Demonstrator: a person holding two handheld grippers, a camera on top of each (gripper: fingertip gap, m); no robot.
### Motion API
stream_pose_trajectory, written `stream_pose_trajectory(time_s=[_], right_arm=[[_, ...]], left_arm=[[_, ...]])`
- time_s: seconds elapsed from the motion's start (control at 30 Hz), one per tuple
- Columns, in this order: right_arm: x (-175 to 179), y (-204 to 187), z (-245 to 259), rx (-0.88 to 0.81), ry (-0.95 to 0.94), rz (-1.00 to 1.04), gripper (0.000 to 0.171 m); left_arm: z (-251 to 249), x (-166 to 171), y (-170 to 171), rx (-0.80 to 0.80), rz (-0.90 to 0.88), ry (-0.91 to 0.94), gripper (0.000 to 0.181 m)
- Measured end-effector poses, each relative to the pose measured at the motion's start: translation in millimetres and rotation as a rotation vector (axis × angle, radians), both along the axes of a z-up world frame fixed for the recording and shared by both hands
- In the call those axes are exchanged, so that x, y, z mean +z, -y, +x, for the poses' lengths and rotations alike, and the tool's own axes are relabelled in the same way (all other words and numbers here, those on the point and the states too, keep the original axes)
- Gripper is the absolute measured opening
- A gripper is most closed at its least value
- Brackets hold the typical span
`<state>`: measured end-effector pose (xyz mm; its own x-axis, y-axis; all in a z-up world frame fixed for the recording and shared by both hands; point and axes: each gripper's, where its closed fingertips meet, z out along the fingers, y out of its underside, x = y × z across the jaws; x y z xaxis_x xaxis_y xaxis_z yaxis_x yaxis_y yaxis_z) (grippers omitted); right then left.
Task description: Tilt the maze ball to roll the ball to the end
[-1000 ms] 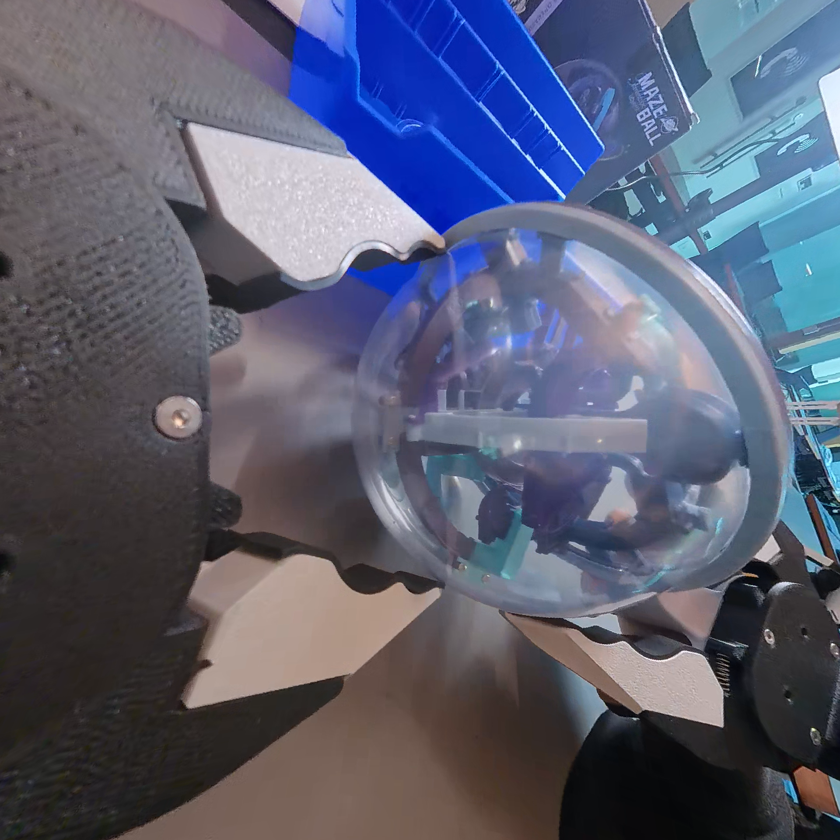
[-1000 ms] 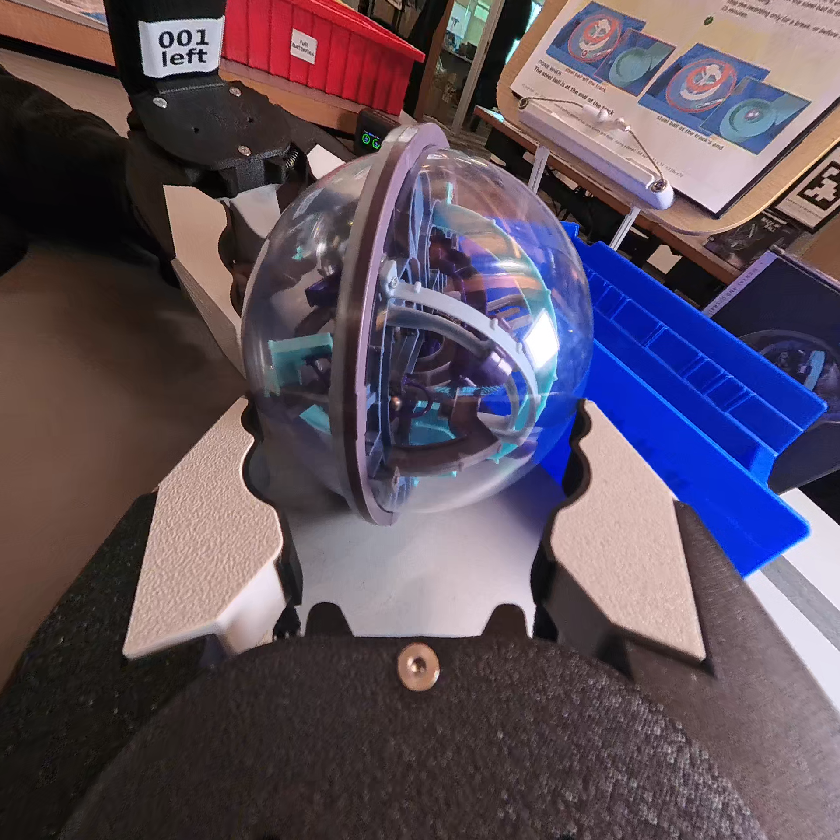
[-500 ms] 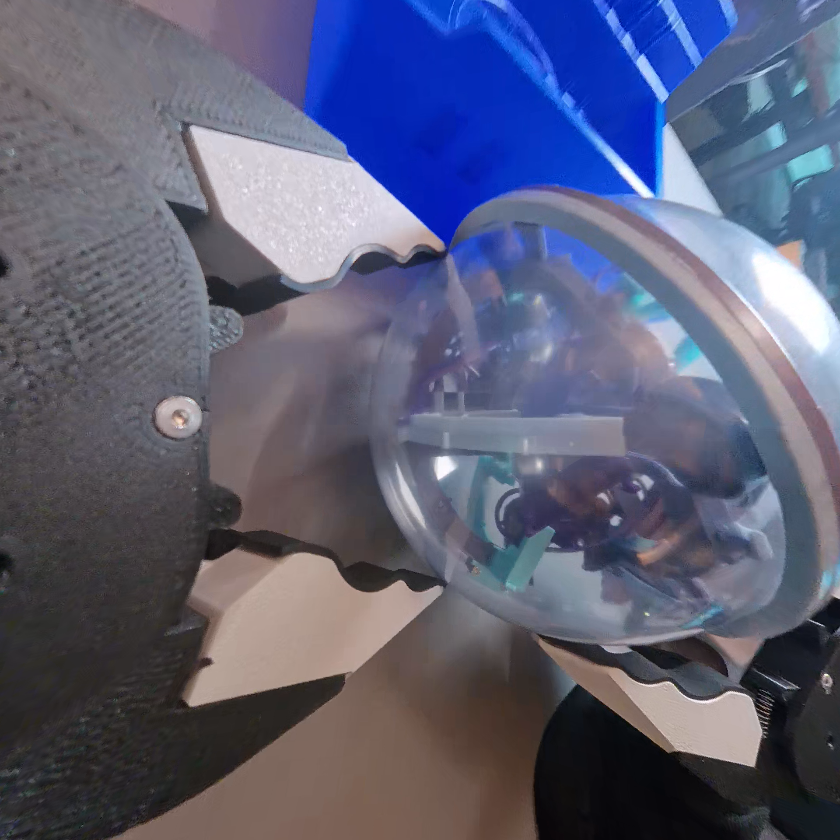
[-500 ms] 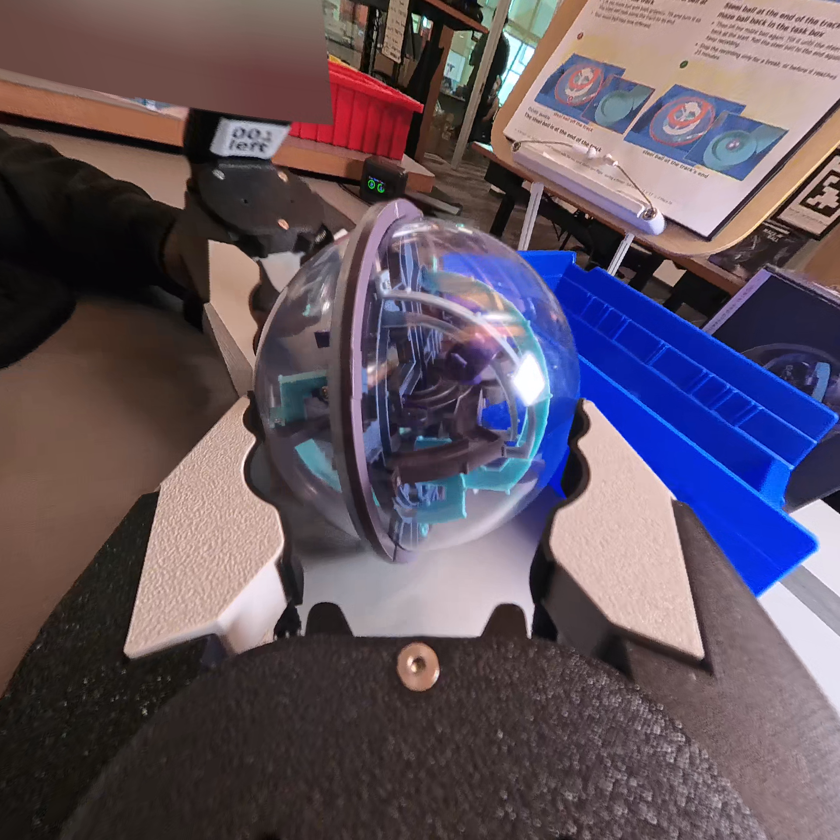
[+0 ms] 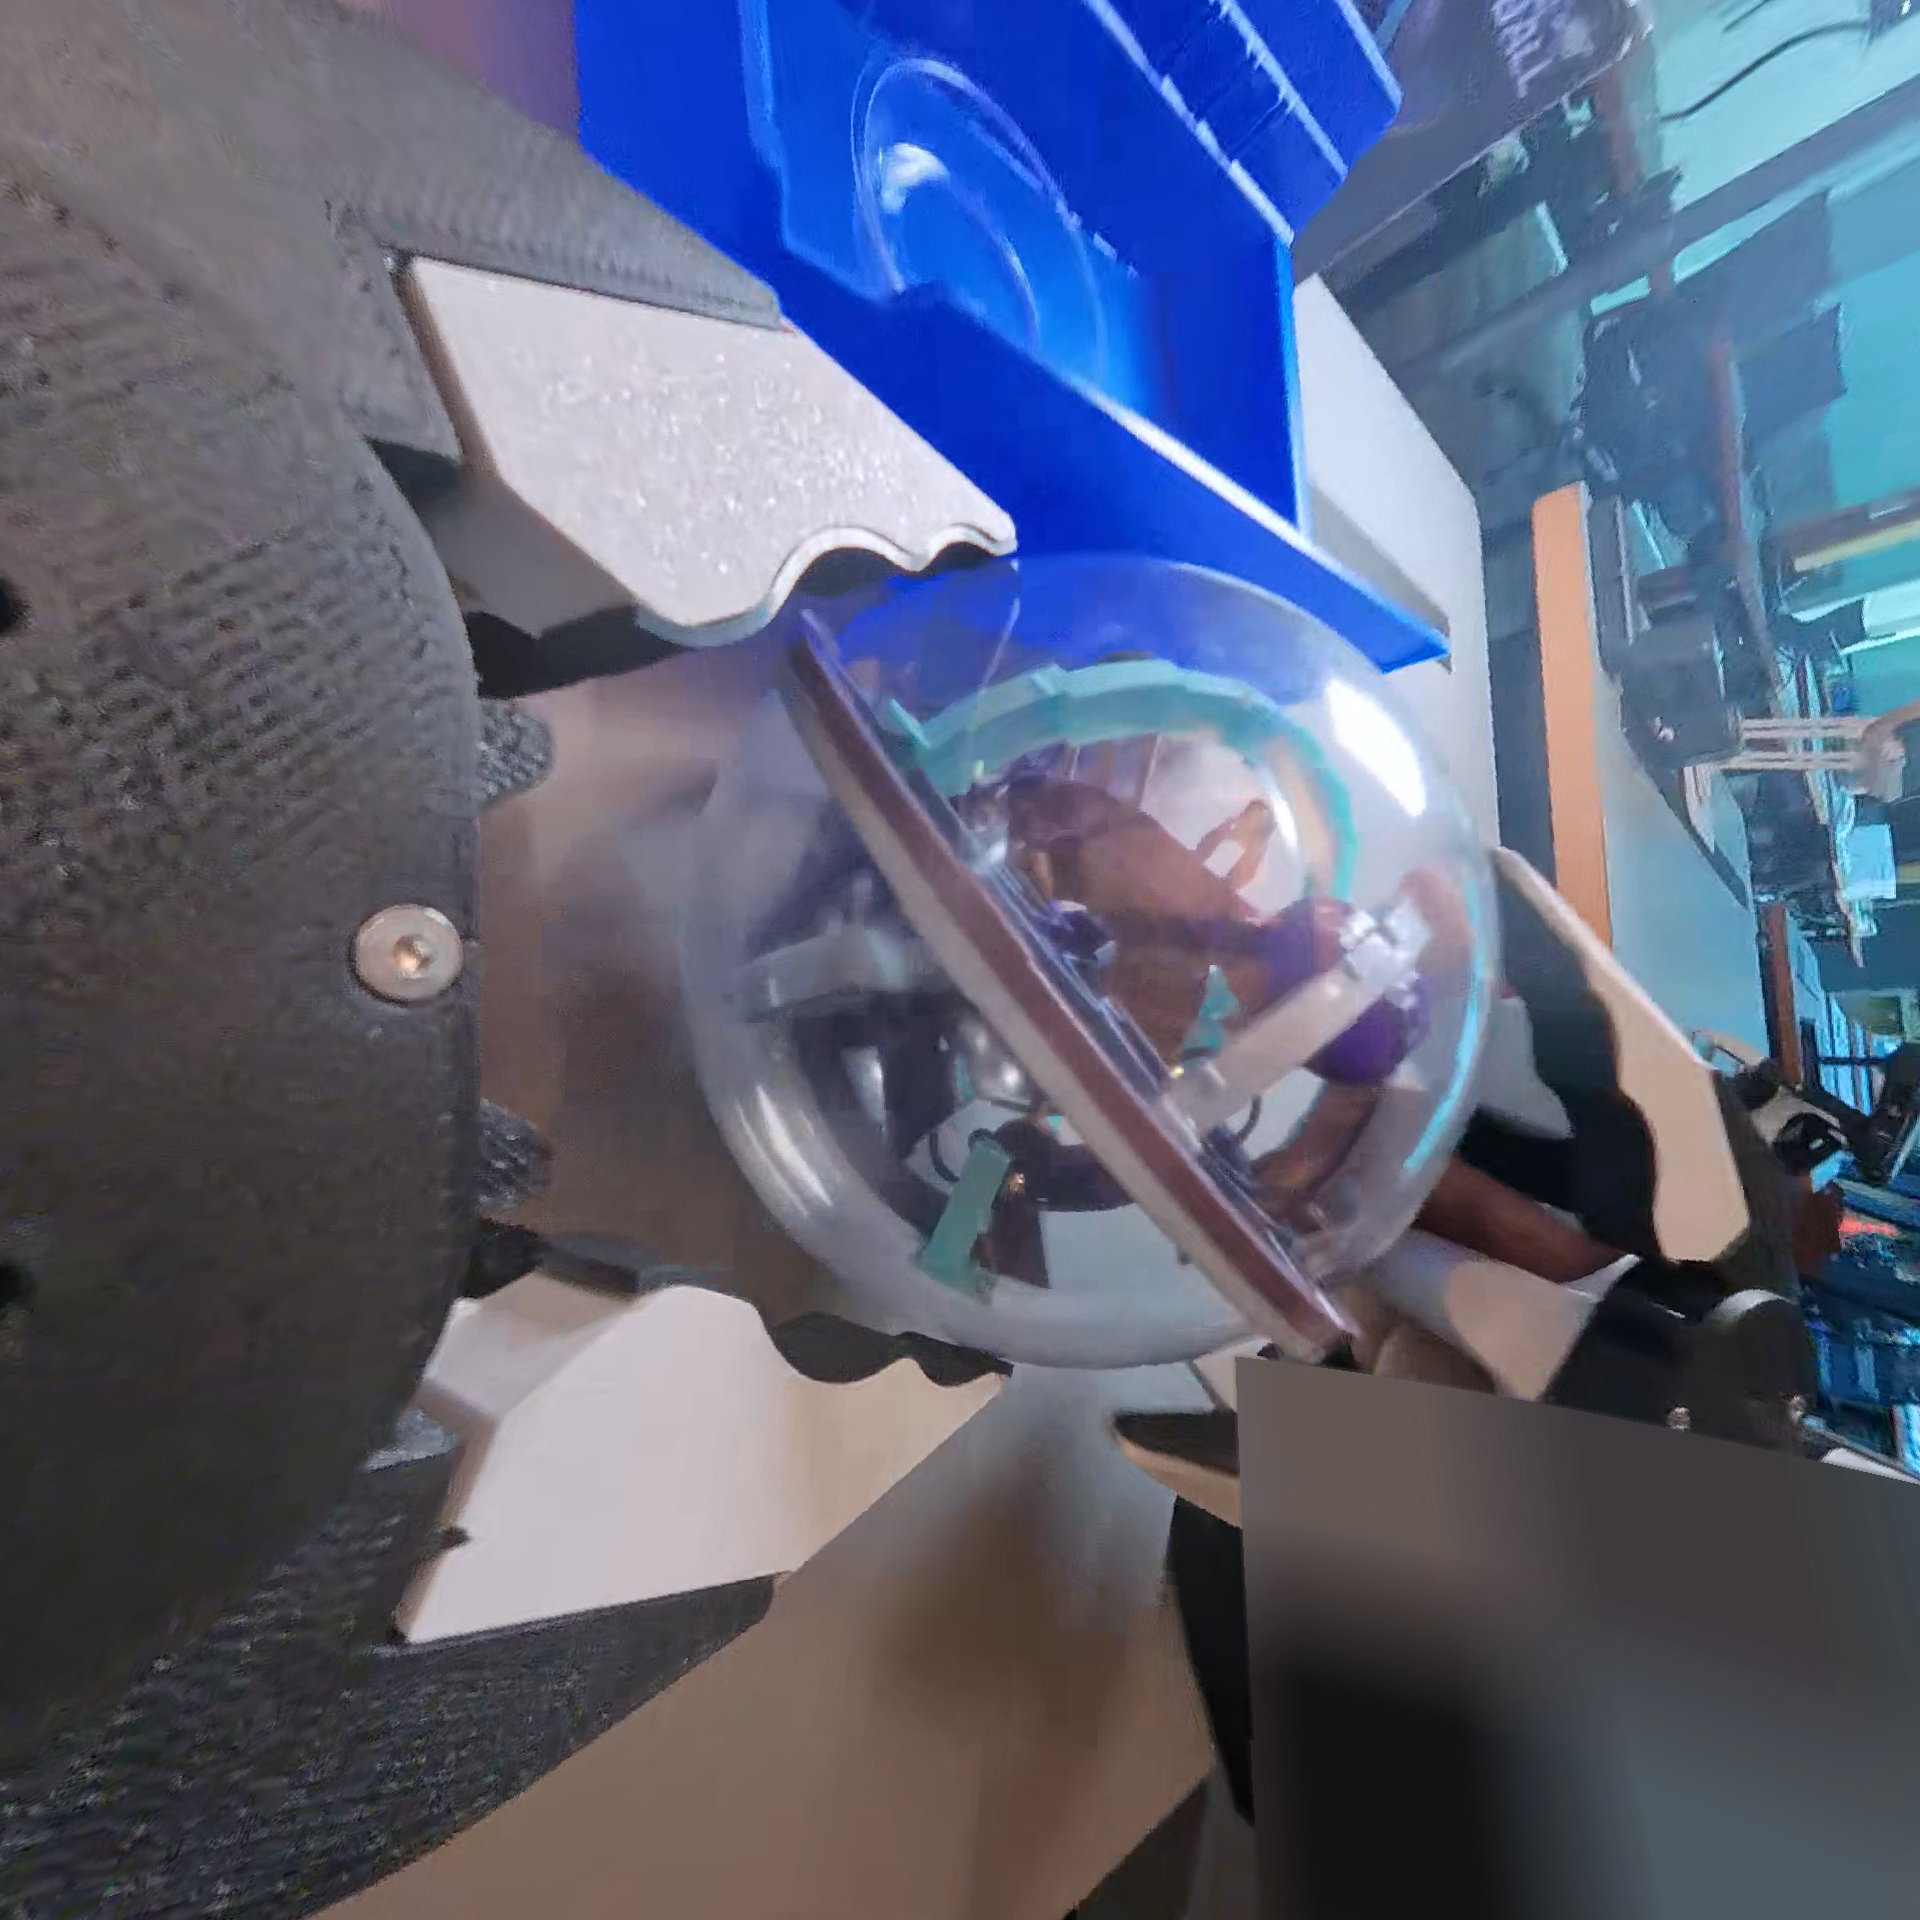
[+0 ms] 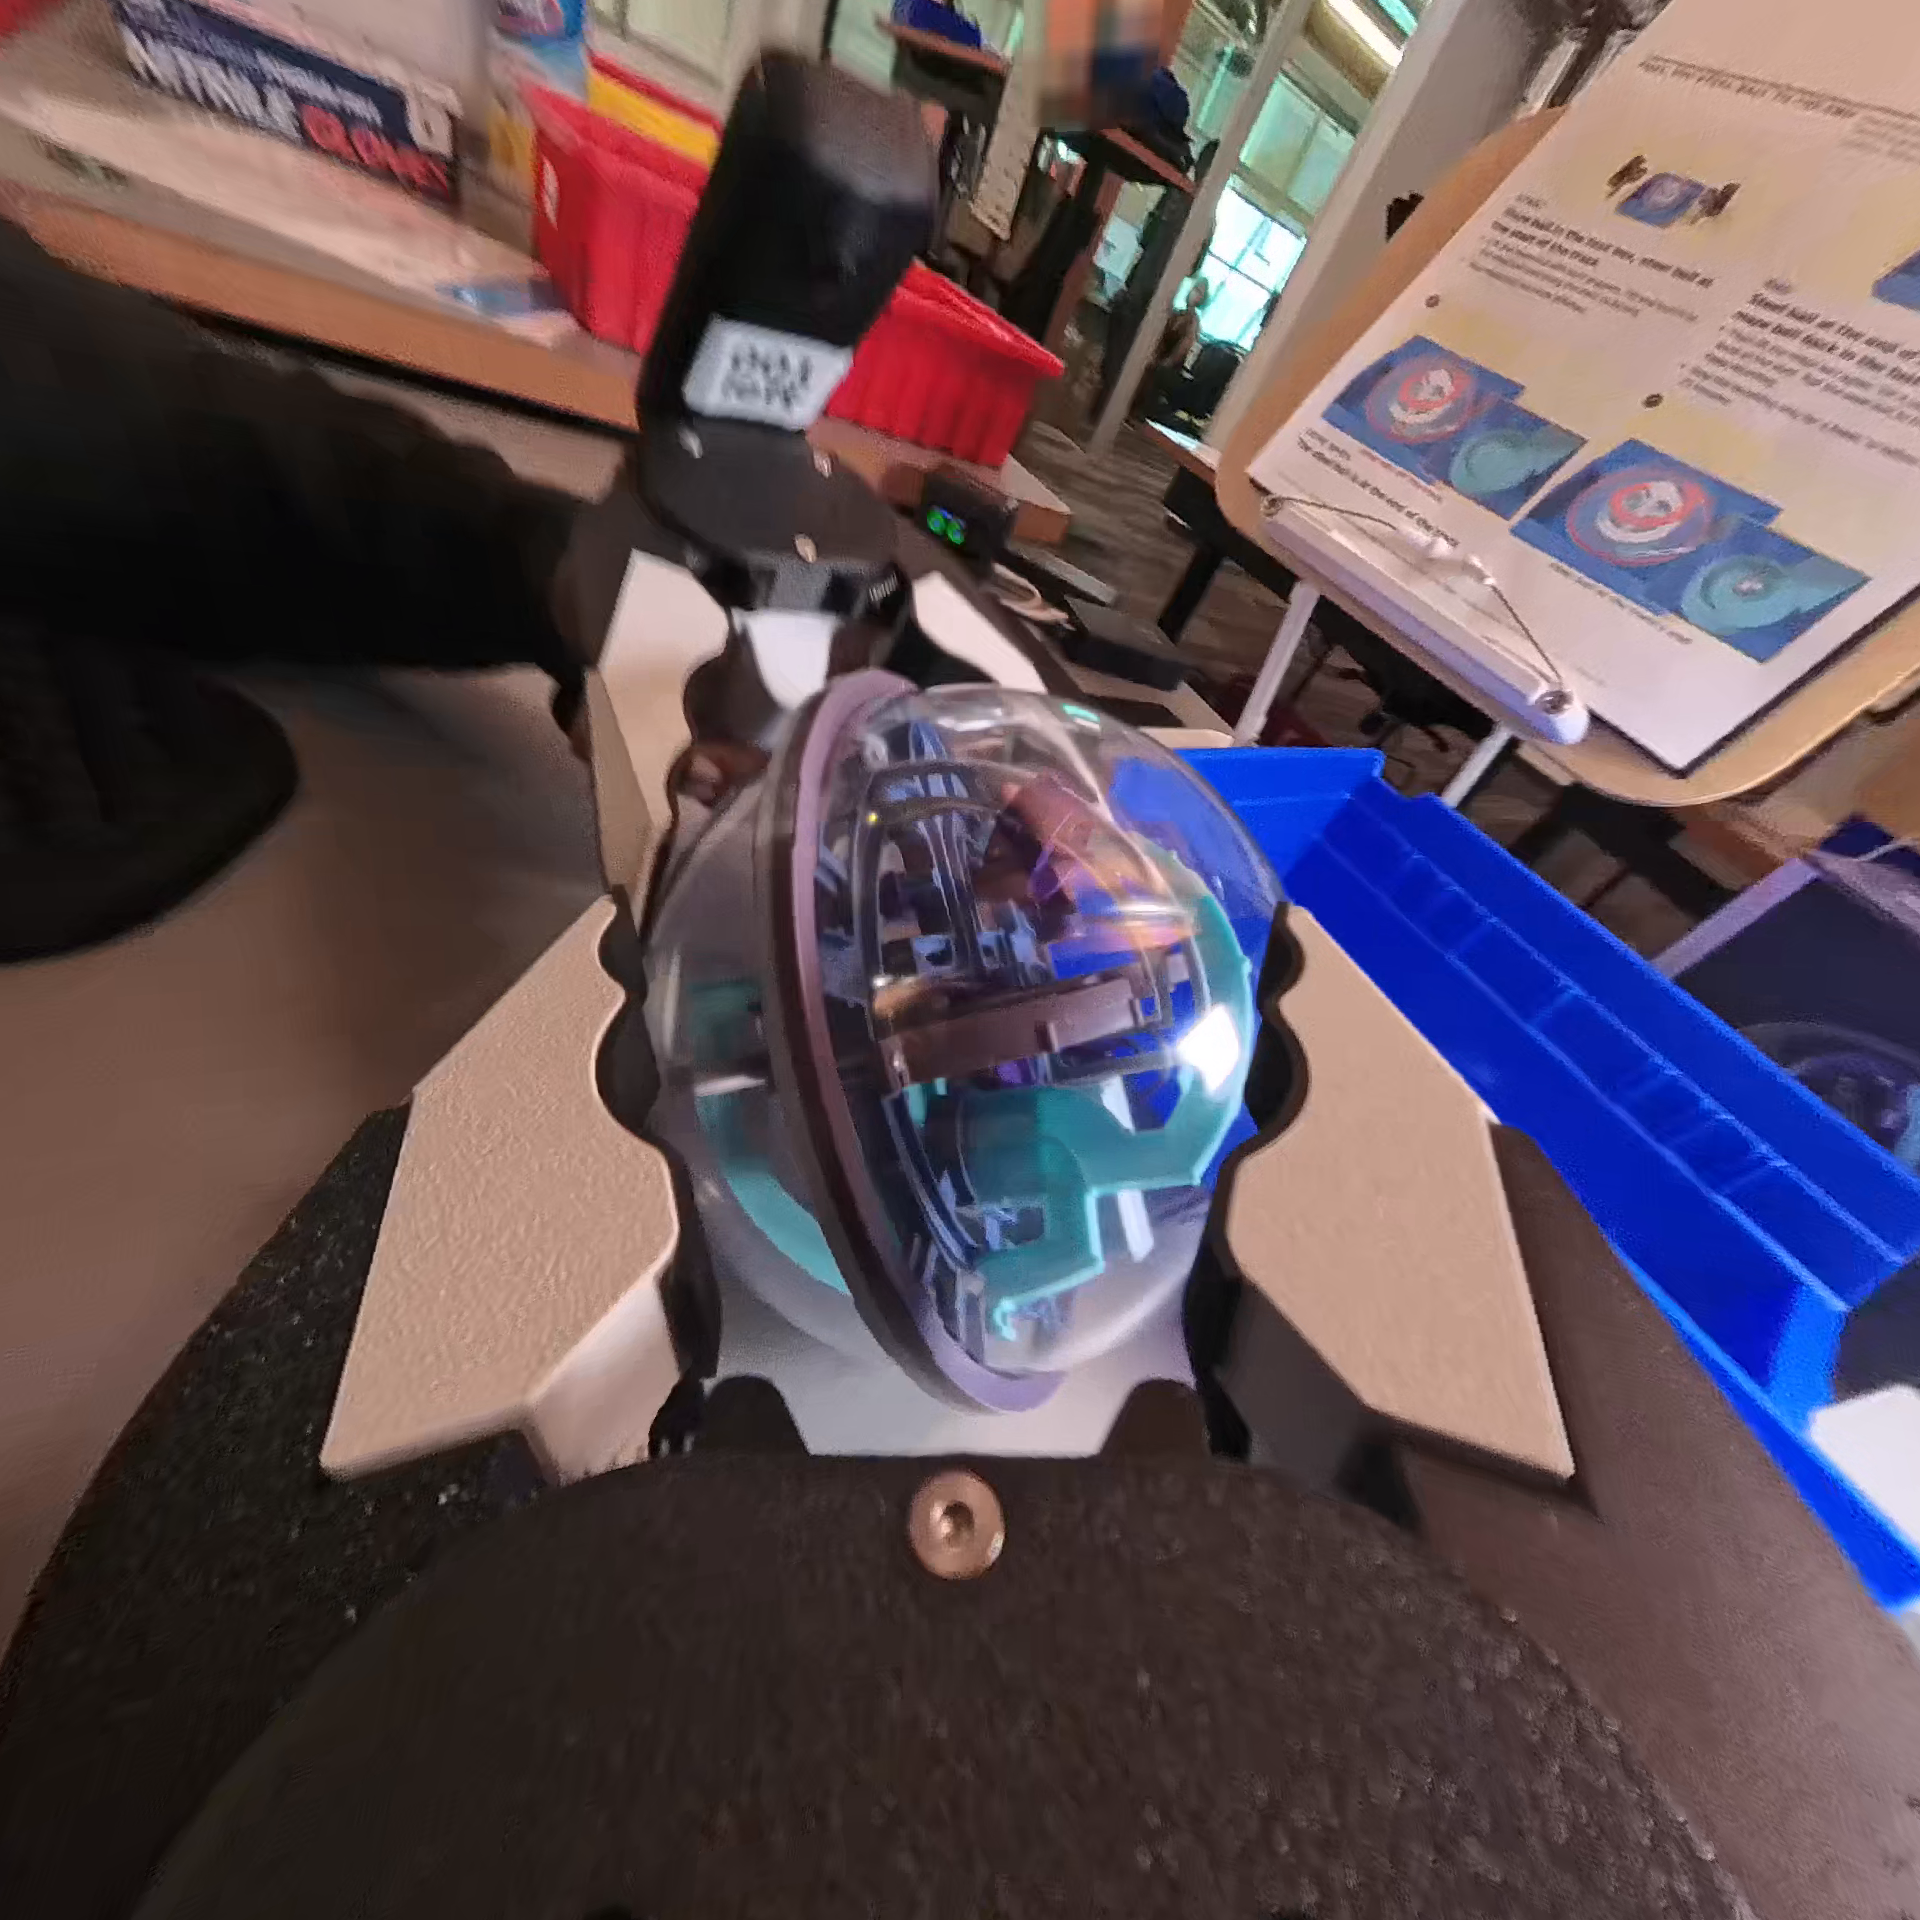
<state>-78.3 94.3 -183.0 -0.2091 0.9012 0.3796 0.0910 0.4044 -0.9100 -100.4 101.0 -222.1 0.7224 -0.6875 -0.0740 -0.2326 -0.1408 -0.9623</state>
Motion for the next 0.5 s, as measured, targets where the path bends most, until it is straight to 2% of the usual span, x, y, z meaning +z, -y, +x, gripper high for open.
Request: stream_pose_trajectory(time_s=[0.13, 0.27, 0.33, 0.5], right_arm=[[-1.4, -17.6, 14.4, -0.017, 0.035, -0.090, 0.124], [-49.4, -43.2, 26.6, -0.063, 0.218, -0.094, 0.128], [-61.4, -42.0, 23.2, -0.060, 0.248, -0.109, 0.126], [-63.2, -38.6, 15.9, -0.072, 0.236, -0.095, 0.128]], left_arm=[[-6.0, -9.6, 0.6, -0.010, -0.010, 0.048, 0.141], [-10.7, -30.4, -0.3, -0.009, -0.081, 0.026, 0.137], [-8.1, -33.7, -0.9, -0.012, -0.104, 0.012, 0.134], [-7.0, -32.2, -1.0, 0.009, -0.080, -0.002, 0.133]])
